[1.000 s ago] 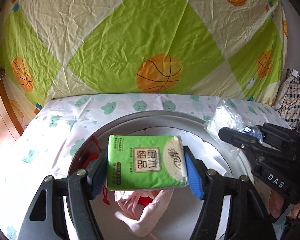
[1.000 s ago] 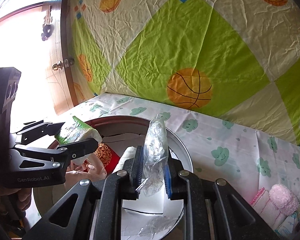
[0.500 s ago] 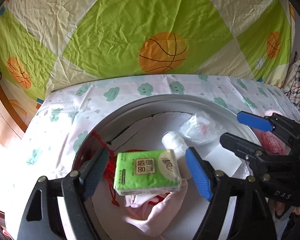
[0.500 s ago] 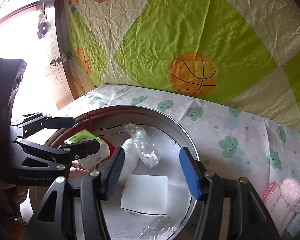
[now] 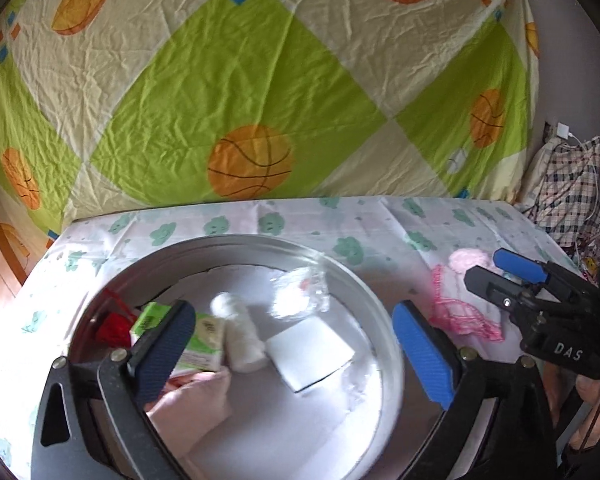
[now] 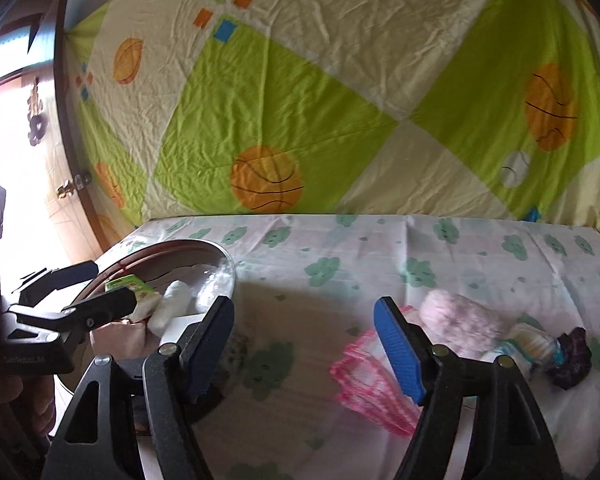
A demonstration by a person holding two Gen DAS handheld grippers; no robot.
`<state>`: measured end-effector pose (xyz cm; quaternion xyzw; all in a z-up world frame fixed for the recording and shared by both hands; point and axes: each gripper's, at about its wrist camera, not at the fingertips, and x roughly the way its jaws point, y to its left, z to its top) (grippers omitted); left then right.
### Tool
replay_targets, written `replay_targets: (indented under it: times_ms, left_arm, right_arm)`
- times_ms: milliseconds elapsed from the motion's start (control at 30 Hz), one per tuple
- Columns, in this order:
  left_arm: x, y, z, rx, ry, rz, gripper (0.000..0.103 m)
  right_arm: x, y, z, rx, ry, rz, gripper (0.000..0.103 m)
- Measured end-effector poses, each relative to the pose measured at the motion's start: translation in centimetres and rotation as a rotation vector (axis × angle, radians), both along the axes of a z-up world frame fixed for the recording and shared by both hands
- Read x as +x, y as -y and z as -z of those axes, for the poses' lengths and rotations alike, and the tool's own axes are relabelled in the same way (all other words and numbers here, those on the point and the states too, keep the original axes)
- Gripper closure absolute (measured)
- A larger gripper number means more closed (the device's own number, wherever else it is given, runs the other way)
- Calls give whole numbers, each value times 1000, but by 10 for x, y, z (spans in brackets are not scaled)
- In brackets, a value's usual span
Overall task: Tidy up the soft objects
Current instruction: 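Move both tools to the pink-edged washcloth and printed packet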
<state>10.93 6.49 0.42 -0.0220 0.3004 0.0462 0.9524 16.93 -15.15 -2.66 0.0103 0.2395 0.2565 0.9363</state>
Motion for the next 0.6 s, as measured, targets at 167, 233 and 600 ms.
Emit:
replay_targets:
  times_ms: [167,233,600]
  left_arm:
    - [9,60,4,-9,20,105,1]
    - [16,82,10,-6,10,140,1]
    - [66,166,56,7,-97,259,1]
  right_arm:
    - [10,51,13,-22,3,171,27]
    - [14,70,18,-13,-7,231,27]
    - [25,130,26,116,-68,382,25]
